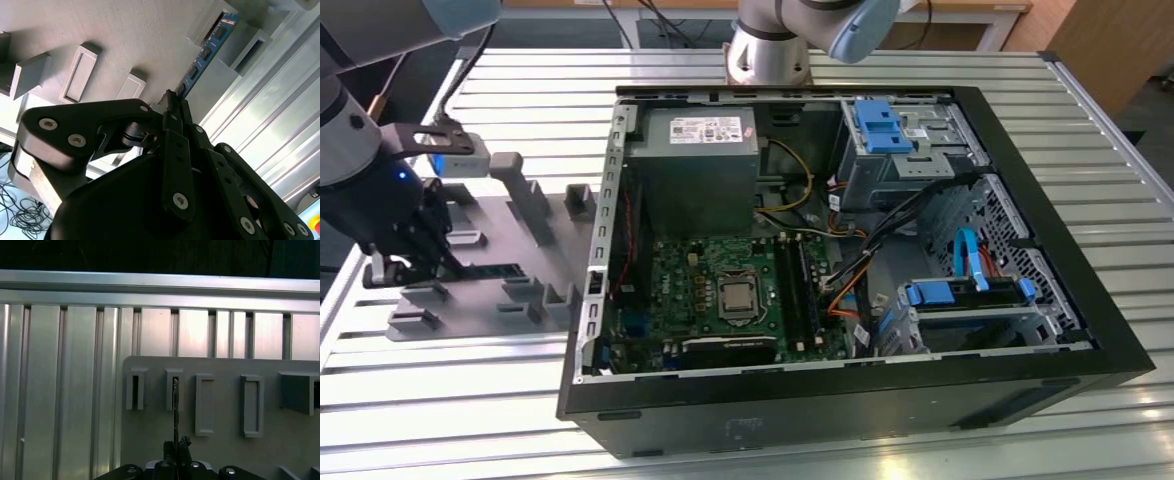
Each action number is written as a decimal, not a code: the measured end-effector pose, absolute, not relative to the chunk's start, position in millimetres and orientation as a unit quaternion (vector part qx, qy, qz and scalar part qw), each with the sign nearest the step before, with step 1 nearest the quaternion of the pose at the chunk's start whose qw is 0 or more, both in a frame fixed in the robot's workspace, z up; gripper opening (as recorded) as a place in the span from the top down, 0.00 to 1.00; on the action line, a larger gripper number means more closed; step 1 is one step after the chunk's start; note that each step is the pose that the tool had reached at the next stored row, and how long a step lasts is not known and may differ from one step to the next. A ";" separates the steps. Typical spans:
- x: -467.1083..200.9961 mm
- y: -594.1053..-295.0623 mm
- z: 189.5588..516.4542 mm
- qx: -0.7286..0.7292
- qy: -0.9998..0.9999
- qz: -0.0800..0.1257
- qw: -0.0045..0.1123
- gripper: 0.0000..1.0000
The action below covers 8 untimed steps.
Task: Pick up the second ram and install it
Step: 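Pick up the second ram and move it above second insertion slot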
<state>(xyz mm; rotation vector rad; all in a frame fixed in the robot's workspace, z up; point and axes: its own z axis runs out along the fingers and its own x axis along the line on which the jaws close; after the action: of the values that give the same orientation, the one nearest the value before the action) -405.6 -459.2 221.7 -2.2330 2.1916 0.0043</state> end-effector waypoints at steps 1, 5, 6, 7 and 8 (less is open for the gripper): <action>-405.6 -459.2 222.8 -0.714 0.700 0.001 0.006 0.86; -405.6 -459.3 227.6 -0.714 0.700 0.001 0.006 0.86; -405.6 -459.3 228.8 -0.714 0.700 0.001 0.006 0.86; -405.6 -459.3 230.0 -0.714 0.700 0.001 0.006 0.86; -405.6 -459.3 231.2 -0.714 0.700 0.001 0.006 0.86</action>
<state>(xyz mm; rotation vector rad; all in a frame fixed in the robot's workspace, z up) -405.6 -459.3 231.2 -2.2330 2.1916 0.0043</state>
